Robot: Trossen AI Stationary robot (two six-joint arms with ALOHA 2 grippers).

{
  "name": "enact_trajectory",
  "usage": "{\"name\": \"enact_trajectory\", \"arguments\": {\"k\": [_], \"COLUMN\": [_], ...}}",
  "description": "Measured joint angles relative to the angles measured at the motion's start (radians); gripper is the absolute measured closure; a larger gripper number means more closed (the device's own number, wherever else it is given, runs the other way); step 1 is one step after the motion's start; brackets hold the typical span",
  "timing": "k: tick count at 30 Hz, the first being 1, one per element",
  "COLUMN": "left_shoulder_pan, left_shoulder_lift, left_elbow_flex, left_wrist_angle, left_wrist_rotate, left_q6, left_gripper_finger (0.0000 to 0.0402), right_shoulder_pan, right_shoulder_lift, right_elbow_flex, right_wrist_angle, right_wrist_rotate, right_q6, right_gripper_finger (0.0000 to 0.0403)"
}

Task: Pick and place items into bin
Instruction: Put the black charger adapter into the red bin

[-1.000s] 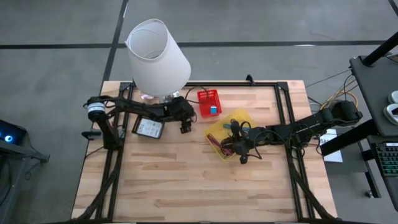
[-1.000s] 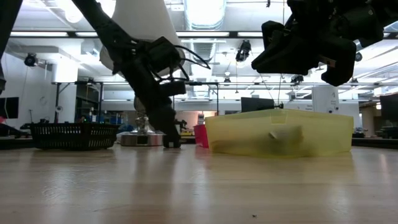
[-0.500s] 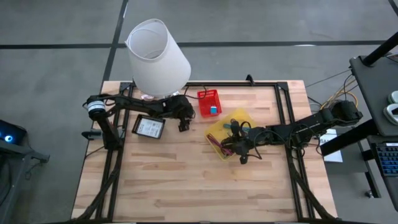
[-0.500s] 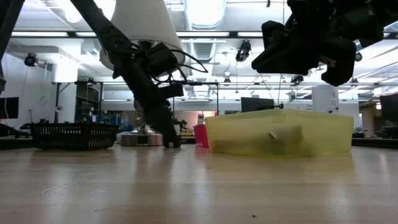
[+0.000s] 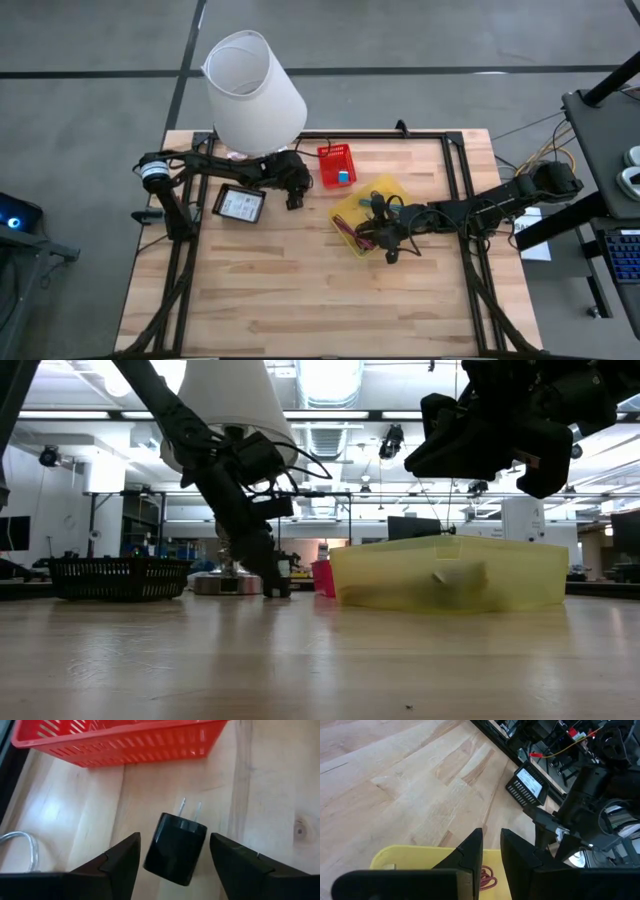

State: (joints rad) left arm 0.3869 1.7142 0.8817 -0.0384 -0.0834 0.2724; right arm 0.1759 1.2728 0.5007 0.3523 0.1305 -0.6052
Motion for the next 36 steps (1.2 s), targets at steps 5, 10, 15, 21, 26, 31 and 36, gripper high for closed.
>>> {"name": "enact_trajectory", "arguments": {"k": [5,10,15,21,26,31,36], "left_shoulder_pan": [0.000,0.000,0.000,-0.001,-0.001,-0.001,-0.001], "left_shoulder_lift": [0.000,0.000,0.000,0.000,0.000,0.000,0.000], "left_elbow_flex": [-0.005,-0.005,-0.005,-0.005,-0.006,-0.009,-0.012], "left_wrist_angle": [-0.002,-0.006,-0.009,-0.010,-0.017,-0.025,-0.024], "left_wrist_rotate": [0.000,0.008,0.019,0.024,0.025,0.024,0.024], "left_q6": [-0.019,-0.030,-0.071,-0.086,-0.109,-0.109,-0.109], "left_gripper_finger": [0.0183,0.0183,0.0183,0.0183,0.0183,0.0183,0.0183], "right_shoulder_pan": [0.000,0.000,0.000,0.000,0.000,0.000,0.000], "right_shoulder_lift": [0.000,0.000,0.000,0.000,0.000,0.000,0.000], "right_elbow_flex": [0.000,0.000,0.000,0.000,0.000,0.000,0.000], "right_wrist_angle": [0.000,0.000,0.000,0.000,0.000,0.000,0.000], "right_wrist_rotate": [0.000,0.000,0.000,0.000,0.000,0.000,0.000], "right_q6": [0.000,0.000,0.001,0.000,0.001,0.003,0.002], "right_gripper_finger": [0.0346,0.0346,0.0346,0.0346,0.0346,0.0346,0.0346]}}
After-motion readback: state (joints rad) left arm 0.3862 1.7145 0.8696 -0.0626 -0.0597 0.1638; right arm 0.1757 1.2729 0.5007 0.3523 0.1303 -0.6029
